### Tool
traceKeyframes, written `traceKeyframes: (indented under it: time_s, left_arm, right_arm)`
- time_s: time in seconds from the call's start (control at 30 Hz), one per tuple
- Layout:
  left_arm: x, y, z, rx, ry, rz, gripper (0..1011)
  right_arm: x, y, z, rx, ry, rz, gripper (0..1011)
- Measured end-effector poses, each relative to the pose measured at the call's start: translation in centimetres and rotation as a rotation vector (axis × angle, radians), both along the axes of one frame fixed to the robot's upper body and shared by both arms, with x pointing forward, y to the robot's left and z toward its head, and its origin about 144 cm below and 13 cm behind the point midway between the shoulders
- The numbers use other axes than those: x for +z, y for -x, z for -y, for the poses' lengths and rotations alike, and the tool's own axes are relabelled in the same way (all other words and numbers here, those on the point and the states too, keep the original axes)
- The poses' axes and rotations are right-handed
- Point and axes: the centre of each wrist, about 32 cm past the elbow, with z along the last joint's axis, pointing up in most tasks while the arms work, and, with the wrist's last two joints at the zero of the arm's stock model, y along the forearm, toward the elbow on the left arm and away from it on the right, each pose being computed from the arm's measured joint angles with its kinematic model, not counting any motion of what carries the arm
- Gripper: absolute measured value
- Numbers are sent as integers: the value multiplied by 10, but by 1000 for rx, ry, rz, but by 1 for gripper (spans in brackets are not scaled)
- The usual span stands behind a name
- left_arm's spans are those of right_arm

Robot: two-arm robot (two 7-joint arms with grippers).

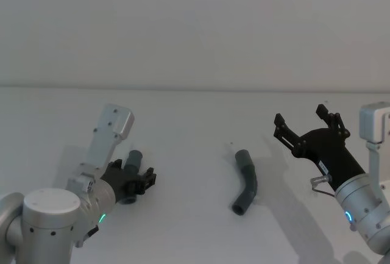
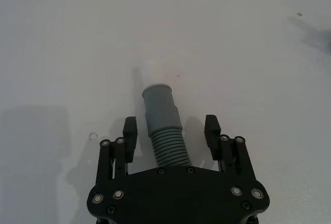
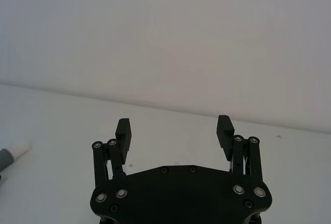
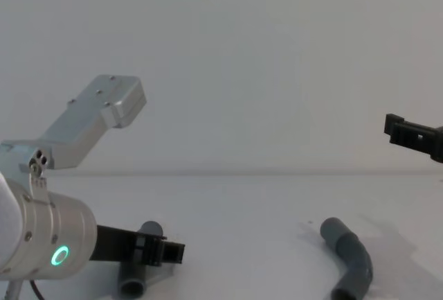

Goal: Use both hands to pick up one end of the pipe from the table, align the ends, and insert them.

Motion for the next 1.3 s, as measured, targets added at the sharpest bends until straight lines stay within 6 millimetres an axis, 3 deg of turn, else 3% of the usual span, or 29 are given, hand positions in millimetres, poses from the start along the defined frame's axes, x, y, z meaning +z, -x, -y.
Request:
traceKeyframes:
  time_s: [0.27, 0.37, 0.43, 1.3]
  left_arm:
    - [0, 0, 0, 3, 1, -2, 565]
    - [0, 0, 0, 4, 2, -2, 404]
    - [0, 0, 0, 5, 2, -2, 357]
    - [0, 0, 1, 6, 4, -2, 348]
  right_arm:
    - [0, 0, 0, 0, 0, 0, 1002]
    - [0, 0, 0, 0, 0, 0, 1002]
    - [0, 0, 0, 0, 0, 0, 1002]
    - [9, 9, -3, 24, 33, -79, 1002]
